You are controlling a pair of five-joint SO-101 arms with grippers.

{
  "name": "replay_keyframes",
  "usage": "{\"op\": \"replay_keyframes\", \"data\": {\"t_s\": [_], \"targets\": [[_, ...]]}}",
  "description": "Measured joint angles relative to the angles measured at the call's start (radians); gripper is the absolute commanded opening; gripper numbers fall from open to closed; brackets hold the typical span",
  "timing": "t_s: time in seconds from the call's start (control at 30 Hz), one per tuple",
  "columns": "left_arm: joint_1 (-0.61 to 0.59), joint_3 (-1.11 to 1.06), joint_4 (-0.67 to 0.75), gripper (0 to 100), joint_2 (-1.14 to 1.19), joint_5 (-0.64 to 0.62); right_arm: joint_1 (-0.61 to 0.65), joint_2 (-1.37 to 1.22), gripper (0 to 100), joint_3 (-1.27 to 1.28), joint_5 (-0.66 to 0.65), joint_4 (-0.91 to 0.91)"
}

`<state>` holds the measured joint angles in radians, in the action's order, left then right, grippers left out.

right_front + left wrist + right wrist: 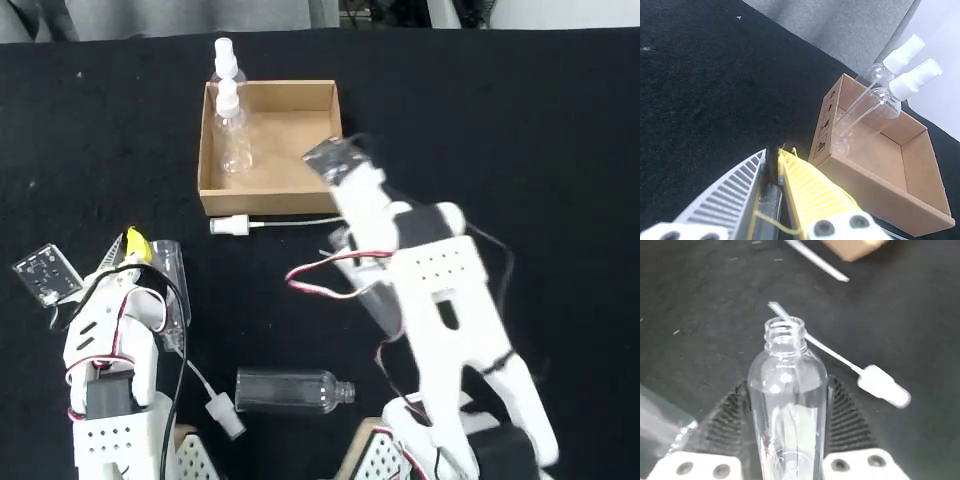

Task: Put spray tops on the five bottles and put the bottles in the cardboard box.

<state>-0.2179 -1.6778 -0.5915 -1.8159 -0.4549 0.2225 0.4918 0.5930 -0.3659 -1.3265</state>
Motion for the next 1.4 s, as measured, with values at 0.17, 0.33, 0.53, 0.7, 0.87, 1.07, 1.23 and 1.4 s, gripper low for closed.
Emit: {"op": "replay_keyframes", "data": {"t_s": [0.17, 0.33, 0.53, 0.7, 0.87, 1.07, 1.23, 1.4], "targets": [[0.000, 0.000, 0.000, 3, 0.000, 0.000, -0.089, 0.087, 1.1, 0.000, -0.003, 0.000], [0.000, 0.000, 0.000, 3, 0.000, 0.000, -0.138, 0.137, 1.1, 0.035, -0.005, 0.026], [0.000, 0.000, 0.000, 3, 0.000, 0.000, -0.212, 0.189, 1.1, 0.041, -0.003, 0.026], [0.000, 0.000, 0.000, 3, 0.000, 0.000, -0.301, 0.235, 1.1, 0.041, -0.003, 0.026], [0.000, 0.000, 0.000, 3, 0.000, 0.000, -0.381, 0.273, 1.1, 0.086, 0.032, 0.071], [0.000, 0.000, 0.000, 3, 0.000, 0.000, -0.436, 0.279, 1.1, 0.153, 0.069, 0.175], [0.000, 0.000, 0.000, 3, 0.000, 0.000, -0.474, 0.279, 1.1, 0.199, 0.069, 0.258], [0.000, 0.000, 0.000, 3, 0.000, 0.000, -0.525, 0.279, 1.1, 0.279, 0.071, 0.410]]}}
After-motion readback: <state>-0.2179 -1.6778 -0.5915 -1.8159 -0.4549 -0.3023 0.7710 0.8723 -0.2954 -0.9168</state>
